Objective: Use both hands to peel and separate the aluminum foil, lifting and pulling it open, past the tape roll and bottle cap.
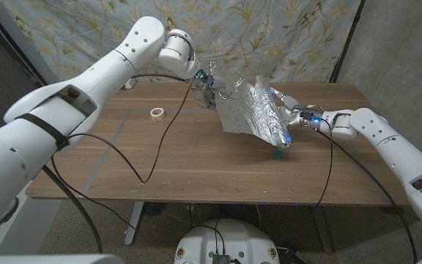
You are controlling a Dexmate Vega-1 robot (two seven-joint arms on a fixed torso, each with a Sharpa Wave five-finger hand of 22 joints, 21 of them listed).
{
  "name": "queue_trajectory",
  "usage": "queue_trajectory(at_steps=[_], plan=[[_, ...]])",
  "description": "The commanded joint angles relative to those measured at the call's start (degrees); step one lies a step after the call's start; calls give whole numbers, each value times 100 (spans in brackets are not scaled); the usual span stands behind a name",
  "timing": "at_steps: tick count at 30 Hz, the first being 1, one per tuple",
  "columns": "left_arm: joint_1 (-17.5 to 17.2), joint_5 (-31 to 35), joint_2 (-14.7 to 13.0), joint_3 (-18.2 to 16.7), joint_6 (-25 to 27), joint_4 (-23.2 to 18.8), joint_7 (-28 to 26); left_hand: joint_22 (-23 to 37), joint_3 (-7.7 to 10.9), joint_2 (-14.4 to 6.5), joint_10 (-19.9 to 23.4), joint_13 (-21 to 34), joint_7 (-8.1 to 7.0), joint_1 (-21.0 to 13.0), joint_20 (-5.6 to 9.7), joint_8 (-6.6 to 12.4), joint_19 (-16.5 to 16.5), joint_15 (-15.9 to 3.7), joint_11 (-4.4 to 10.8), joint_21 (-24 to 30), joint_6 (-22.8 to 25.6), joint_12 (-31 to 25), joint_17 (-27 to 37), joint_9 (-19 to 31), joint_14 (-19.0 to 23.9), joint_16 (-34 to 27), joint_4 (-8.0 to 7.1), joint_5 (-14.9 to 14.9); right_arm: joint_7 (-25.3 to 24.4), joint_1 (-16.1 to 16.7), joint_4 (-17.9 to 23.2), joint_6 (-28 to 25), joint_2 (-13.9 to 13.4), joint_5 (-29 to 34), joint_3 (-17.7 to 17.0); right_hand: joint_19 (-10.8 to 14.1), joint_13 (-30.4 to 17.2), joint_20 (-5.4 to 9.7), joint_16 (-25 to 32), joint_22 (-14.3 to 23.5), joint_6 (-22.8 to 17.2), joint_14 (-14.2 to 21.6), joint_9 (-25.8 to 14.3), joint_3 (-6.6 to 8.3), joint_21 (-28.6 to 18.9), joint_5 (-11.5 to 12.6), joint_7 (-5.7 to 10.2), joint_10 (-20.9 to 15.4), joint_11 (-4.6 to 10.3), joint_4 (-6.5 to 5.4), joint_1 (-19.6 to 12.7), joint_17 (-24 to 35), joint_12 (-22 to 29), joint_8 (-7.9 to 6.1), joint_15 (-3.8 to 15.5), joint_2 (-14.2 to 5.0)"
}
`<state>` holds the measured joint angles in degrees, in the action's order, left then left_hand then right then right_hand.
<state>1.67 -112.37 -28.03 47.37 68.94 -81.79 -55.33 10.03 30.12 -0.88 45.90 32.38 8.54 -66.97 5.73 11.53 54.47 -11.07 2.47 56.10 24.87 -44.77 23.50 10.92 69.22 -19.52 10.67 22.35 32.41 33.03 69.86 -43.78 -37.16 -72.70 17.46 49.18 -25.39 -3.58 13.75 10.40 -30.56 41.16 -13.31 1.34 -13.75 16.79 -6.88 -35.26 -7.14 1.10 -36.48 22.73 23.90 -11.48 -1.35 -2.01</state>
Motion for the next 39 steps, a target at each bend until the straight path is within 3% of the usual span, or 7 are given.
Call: queue_trajectory(at_steps=[1, 21, 39], plan=[[-152, -112, -34, -91, -214, -220, -285, 9, 64, -4, 534, 25, 271, -120, 12, 4, 46, -9, 451, 42, 167, -41, 28, 7, 52, -31, -16, 50, -45, 41, 78, 23, -51, 3, -39, 60, -9, 2, -16, 10, 40, -37, -4, -39, 17, 57, 0, -3, 4, 26, 19, 11, -35, -29, 11, -3], [-198, -245, -362, -197, -400, -648, -241, 13, 54, 43, 560, 18, 243, -251, 38, -45, 14, -54, 471, 95, 175, -25, 59, 10, 35, -27, -71, 81, -130, -60, 6, 13, -29, 60, -1, 70, -22, -11, -27, 11, 70, -57, 6, -69, 36, 77, -7, 24, 2, 21, 40, 14, -52, -25, -4, -6], [-543, -482, -851, -365, -783, -1081, -156, 10, 46, 52, 568, 36, 228, -266, 51, -61, -5, -58, 457, 140, 188, -18, 90, 13, 49, -30, -113, 113, -252, -245, -70, -141, 16, 186, 136, 126, -35, -40, -37, 10, 87, -76, 12, -113, 37, 97, -37, 40, -18, 8, 81, 18, -64, -28, -17, 10]])
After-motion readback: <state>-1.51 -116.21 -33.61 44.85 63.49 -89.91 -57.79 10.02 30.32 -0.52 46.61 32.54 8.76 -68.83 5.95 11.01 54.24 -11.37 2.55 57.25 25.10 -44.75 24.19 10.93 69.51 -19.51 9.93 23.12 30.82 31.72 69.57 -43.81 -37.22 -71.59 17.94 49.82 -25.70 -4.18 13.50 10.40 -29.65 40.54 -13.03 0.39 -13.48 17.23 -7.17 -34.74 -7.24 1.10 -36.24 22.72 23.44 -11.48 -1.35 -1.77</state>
